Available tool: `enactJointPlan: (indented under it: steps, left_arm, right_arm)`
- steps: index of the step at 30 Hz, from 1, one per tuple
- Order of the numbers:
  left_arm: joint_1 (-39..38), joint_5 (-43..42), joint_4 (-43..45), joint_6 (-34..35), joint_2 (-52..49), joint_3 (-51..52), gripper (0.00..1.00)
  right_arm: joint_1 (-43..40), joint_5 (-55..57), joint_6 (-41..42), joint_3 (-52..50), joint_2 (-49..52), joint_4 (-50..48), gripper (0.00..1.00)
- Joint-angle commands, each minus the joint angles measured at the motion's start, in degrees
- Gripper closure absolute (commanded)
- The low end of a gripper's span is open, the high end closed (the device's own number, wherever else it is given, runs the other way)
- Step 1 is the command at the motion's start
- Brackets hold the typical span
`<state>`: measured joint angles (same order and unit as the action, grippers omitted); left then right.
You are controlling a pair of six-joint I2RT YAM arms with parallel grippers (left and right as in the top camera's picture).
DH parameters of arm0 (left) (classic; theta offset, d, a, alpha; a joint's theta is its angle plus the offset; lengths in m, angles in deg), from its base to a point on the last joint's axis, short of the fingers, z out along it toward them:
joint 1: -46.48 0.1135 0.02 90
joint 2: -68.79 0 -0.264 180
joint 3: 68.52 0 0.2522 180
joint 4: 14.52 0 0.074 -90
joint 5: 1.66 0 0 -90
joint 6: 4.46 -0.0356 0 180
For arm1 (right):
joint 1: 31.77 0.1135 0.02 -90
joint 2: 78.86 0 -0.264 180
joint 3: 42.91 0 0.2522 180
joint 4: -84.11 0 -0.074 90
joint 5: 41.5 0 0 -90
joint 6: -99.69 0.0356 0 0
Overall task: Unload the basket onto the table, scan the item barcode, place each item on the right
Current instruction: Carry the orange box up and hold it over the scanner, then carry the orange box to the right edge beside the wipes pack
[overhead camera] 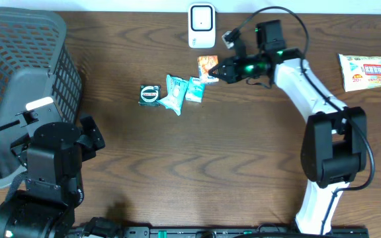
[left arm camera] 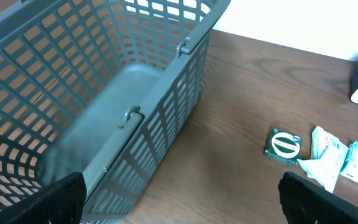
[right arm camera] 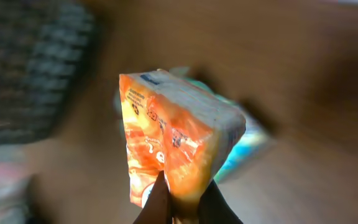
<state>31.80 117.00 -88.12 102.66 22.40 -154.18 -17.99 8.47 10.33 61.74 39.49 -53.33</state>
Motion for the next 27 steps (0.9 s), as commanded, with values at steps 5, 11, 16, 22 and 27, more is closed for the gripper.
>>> enactJointPlan:
  steps: [5,11,16,22,27]
  left_arm:
    - [0.13,0.50,-0.13,0.13,-0.02,-0.55,0.02]
    - [0.13,0.50,-0.15,0.11,-0.02,-0.55,0.02]
    - [0.13,0.48,-0.13,0.13,-0.02,-0.55,0.02]
    - [0.13,0.48,-0.15,0.13,-0.02,-0.55,0.02]
    - [0.13,0.48,-0.13,0.13,-0.02,-0.55,0.02]
  right_arm:
    - [4.55,41.59,-11.41,0.15,-0.59,-9.90,0.99]
    - [8.59,52.63,-25.70,0.15,-0.20,-24.90,0.99]
    - [9.25,52.96,-27.52,1.01,1.68,-36.04,0.99]
    - [8.76,48.43,-27.54,14.45,9.73,-31.02,0.99]
    - [9.05,48.48,-32.13,32.81,20.52,-19.15,0.99]
